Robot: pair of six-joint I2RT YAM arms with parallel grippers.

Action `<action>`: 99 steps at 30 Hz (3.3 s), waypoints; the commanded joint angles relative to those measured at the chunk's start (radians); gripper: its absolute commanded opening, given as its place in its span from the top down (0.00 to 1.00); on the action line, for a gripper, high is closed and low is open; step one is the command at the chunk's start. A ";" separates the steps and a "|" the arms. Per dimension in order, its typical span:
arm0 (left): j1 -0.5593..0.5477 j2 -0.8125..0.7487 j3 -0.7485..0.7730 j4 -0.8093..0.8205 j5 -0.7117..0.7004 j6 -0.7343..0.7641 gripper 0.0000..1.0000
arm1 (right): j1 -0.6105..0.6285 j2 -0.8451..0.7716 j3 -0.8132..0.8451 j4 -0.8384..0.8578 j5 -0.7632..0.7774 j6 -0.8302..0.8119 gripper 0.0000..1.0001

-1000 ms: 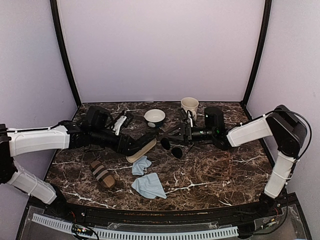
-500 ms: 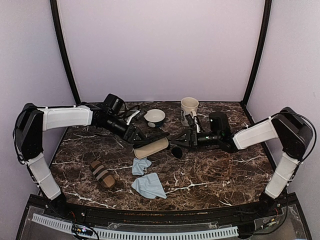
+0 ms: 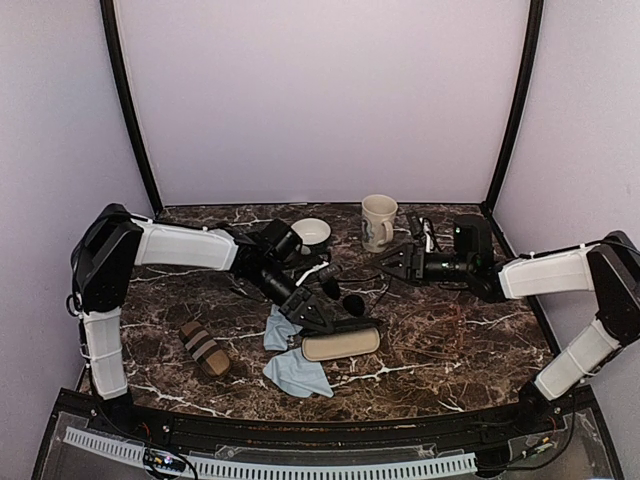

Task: Organize the sunglasses
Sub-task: Place the opened sunglasses case at the center of the board.

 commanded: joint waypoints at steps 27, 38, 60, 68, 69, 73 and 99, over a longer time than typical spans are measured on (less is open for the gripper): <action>-0.025 0.300 0.308 -0.179 0.167 0.014 0.75 | -0.017 -0.046 -0.061 -0.056 0.067 -0.043 0.13; -0.003 0.300 0.344 -0.209 0.119 0.018 0.38 | -0.017 -0.011 -0.077 0.013 0.052 0.000 0.13; 0.001 0.308 0.388 -0.266 0.014 0.040 0.12 | -0.017 0.006 -0.108 0.083 0.048 0.015 0.13; 0.000 0.306 0.446 -0.348 -0.112 0.085 0.10 | -0.017 0.013 -0.116 0.101 0.048 0.015 0.13; 0.000 0.306 0.448 -0.353 -0.118 0.086 0.10 | -0.017 0.016 -0.116 0.105 0.048 0.015 0.13; -0.001 0.304 0.456 -0.374 -0.149 0.099 0.10 | -0.017 0.023 -0.114 0.115 0.048 0.015 0.13; -0.034 0.140 0.400 -0.275 -0.491 0.029 0.09 | -0.010 0.013 -0.101 0.065 0.040 0.033 0.14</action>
